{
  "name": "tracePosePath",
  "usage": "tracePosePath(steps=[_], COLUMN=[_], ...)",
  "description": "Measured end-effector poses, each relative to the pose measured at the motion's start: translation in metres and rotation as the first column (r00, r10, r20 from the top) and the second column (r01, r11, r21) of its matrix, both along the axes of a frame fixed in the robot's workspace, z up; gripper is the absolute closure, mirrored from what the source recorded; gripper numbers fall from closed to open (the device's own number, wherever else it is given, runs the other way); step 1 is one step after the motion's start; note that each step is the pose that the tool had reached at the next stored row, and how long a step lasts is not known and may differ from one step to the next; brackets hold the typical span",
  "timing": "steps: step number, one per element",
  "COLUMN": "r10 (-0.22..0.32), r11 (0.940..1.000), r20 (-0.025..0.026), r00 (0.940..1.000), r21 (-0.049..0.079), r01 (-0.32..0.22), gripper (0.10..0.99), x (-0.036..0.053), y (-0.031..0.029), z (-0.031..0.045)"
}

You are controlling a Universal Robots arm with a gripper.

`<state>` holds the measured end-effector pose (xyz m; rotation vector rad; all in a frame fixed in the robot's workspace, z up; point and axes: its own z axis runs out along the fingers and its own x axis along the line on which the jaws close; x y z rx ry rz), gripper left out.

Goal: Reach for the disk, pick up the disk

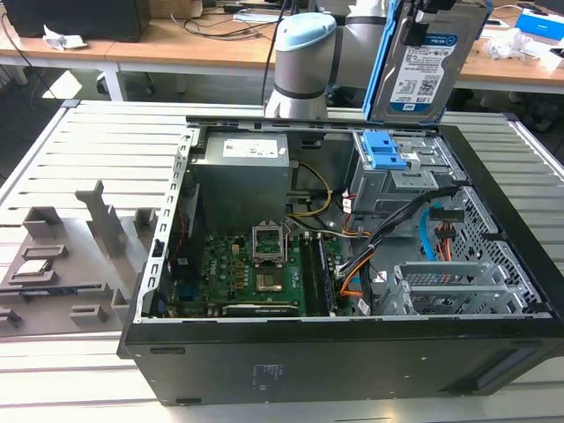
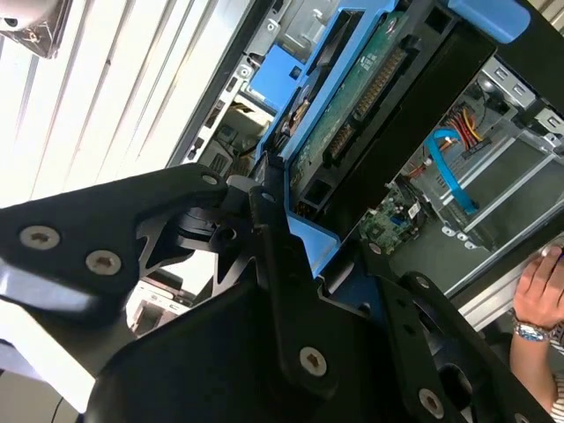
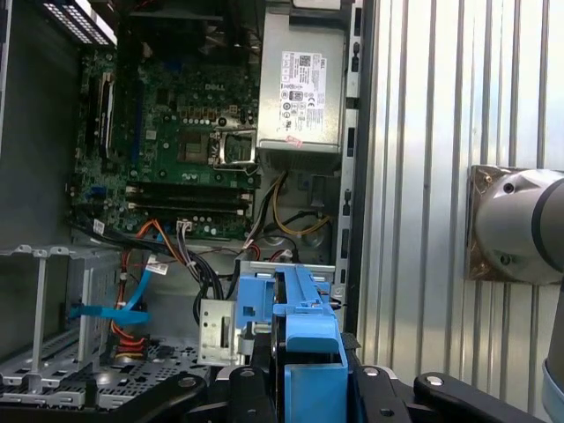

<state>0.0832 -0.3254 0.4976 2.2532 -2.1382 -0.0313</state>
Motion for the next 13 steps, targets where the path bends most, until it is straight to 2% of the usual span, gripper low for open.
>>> tracePosePath(steps=[5,9,13], r10=[0.0,0.0,0.0], r11=[1.0,1.0,1.0], r20=[0.0,0.0,0.0], r00=[1.0,1.0,1.0], r21=[0.0,0.0,0.0], r01=[0.0,0.0,0.0], gripper=[0.718,0.718,0.718], x=[0.0004,0.0004,0.0004], y=[-0.0009,-0.008,-0.0094], z=[0.0001,0.0,-0.0001])
